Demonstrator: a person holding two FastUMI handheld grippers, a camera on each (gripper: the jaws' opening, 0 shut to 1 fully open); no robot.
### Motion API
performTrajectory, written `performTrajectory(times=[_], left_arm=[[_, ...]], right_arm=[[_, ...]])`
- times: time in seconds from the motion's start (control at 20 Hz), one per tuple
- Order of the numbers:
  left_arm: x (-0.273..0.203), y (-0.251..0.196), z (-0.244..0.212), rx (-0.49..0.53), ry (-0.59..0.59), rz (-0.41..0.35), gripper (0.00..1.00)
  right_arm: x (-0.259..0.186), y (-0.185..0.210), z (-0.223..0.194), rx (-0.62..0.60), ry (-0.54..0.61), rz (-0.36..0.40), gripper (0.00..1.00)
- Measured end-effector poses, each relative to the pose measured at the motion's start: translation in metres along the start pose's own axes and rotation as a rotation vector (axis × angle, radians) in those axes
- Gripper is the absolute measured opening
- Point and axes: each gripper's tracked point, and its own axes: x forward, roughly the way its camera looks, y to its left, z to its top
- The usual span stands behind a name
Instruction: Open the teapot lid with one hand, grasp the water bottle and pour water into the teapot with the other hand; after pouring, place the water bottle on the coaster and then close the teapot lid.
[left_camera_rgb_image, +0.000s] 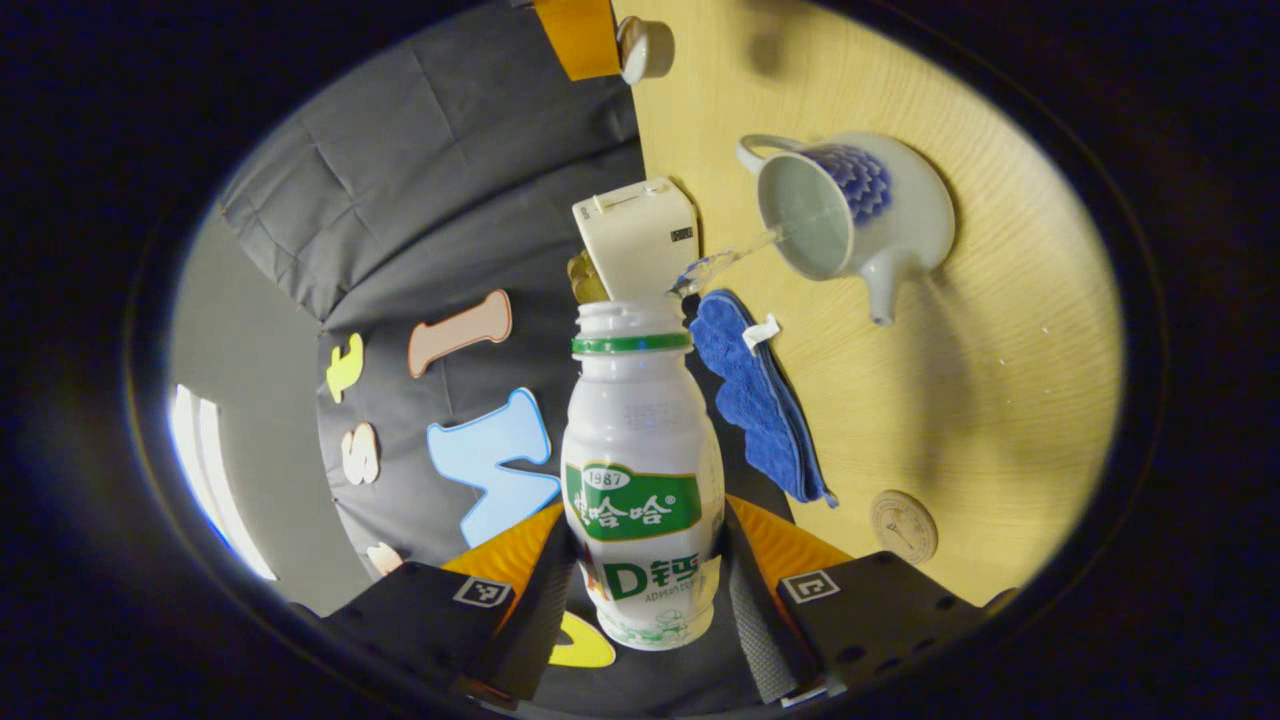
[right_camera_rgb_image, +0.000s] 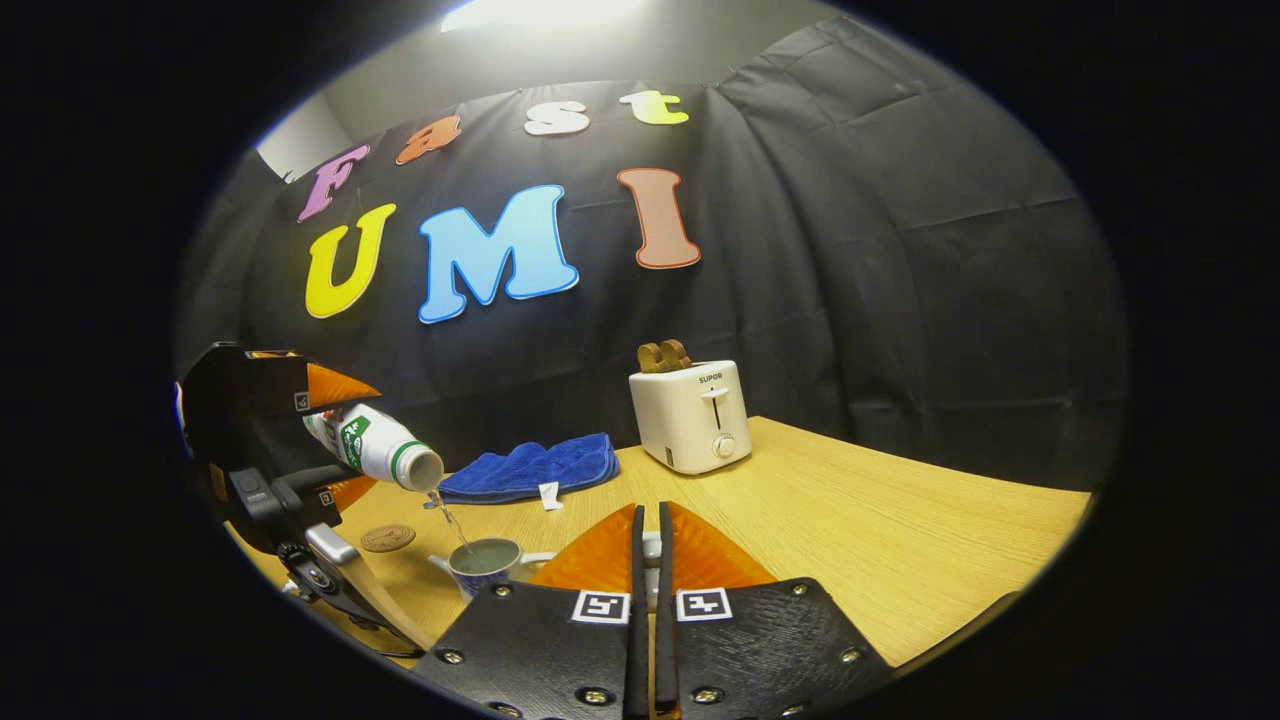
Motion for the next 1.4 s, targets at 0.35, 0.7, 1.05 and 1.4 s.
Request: performTrajectory(times=[0.35,0.7,1.05,1.4], left_arm=[[0.001,0.002,0.001,0.056,-0.017,0.004,0.87],[-0.001,0.003,0.005,0.105,-0.04,0.001,0.87],[-0.002,0.004,0.008,0.154,-0.059,0.0,0.87],[-0.006,0.007,0.014,0.193,-0.088,0.014,0.87]], right_arm=[[0.0,-0.001,0.0,0.002,-0.001,-0.002,0.02],[0.0,0.0,0.001,0.005,-0.003,0.002,0.02],[0.0,0.0,0.001,0.009,-0.005,0.004,0.02],[-0.001,-0.001,0.002,0.013,-0.006,0.003,0.02]])
